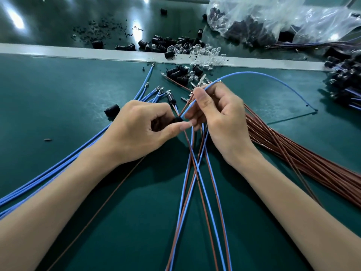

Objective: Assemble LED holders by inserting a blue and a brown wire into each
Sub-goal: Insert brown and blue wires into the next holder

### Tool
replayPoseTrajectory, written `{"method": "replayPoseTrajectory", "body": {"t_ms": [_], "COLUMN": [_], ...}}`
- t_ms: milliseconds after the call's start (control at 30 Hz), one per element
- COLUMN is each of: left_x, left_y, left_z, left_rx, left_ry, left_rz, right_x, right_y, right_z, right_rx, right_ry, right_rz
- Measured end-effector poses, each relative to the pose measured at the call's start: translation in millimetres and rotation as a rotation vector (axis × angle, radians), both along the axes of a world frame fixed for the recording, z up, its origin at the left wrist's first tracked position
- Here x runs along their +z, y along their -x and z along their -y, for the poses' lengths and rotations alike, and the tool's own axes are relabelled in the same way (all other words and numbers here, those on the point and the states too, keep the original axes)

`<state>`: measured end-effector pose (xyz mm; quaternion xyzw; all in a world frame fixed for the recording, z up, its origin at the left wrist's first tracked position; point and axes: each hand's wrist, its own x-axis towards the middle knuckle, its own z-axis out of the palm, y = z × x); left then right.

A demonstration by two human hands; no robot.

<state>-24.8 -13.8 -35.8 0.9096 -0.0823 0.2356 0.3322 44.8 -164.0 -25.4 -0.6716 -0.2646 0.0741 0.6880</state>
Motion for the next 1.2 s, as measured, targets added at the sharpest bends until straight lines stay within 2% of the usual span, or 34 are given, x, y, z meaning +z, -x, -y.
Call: {"method": "replayPoseTrajectory", "body": {"t_ms": [167,367,600,867,1200], "left_x": [0.6,1.0,-2.5,-2.2,1.5], "left_y": [2.0,1.8,2.3,-0.2,-0.4], "left_z": [2.7,2.2,0.3,0.8,0.2], "left_rx": [0.021,0.031,0.016,0.029,-0.008], "left_ry": [-0.07,-0.058,-0.12,-0.09,-0.073], "left_rz": [0.016,0.006,-0.001,-0.012,-0.036], "right_x": [-1.2,-0.8,-0.9,-2.3,-1.1], "right_y": [-0.4,-0.6,-1.8,-3.3,-2.9], "right_z": [-0.7,-0.5,0.8,0.0,1.9], "right_rx": [0.034,0.027,0.062,0.031,0.1], "right_ry": [-0.011,-0.087,0.042,-0.034,0.063], "right_rz": [0.006,-0.008,-0.009,-0.003,0.022]}}
